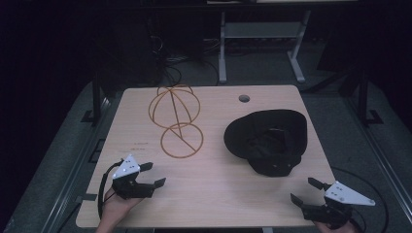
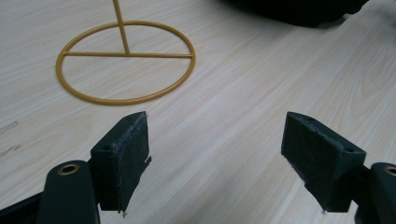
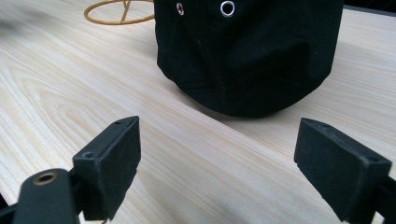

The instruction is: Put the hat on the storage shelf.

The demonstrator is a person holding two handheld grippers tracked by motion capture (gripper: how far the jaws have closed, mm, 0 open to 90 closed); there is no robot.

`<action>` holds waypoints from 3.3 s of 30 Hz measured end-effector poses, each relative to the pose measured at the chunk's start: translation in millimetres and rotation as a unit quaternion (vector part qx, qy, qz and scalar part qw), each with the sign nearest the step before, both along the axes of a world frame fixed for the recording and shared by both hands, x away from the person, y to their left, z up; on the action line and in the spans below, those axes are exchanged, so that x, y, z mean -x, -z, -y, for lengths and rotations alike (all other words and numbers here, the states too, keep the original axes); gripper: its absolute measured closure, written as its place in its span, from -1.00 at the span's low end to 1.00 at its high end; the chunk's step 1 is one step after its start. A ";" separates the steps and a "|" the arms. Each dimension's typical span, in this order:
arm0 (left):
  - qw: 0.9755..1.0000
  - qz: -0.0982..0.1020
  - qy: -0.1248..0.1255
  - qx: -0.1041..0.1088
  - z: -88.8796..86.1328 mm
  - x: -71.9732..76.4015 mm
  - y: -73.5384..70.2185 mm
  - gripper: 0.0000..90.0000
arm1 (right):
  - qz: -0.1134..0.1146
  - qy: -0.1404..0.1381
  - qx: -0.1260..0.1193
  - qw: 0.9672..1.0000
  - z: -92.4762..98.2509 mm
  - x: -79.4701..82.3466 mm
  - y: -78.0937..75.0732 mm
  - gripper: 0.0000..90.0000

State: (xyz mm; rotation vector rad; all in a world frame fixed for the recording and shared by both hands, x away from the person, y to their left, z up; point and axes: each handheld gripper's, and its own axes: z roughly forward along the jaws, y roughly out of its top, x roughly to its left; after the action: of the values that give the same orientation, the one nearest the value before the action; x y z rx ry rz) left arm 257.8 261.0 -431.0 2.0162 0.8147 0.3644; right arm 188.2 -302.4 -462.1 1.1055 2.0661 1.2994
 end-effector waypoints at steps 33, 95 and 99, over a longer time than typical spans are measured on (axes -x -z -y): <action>0.992 0.000 0.128 0.005 95.8 -11.3 -32.8 -0.49 | 0.002 -0.016 -0.007 1.000 -5.1 -2.5 -2.1 -0.69; 0.962 0.050 0.259 -0.074 242.3 -54.4 -59.5 0.82 | 0.002 -0.024 -0.015 1.000 -3.2 -4.3 -1.1 -0.69; 0.960 0.057 0.268 -0.055 239.0 -46.6 -66.1 0.90 | 0.007 -0.022 -0.014 1.000 -6.3 -3.5 -3.0 -0.69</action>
State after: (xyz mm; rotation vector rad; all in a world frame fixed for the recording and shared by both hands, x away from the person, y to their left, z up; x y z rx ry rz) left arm 304.4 21.9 -365.0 2.1985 0.1579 0.2110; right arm 191.6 -296.1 -459.2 1.0653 2.0787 1.3576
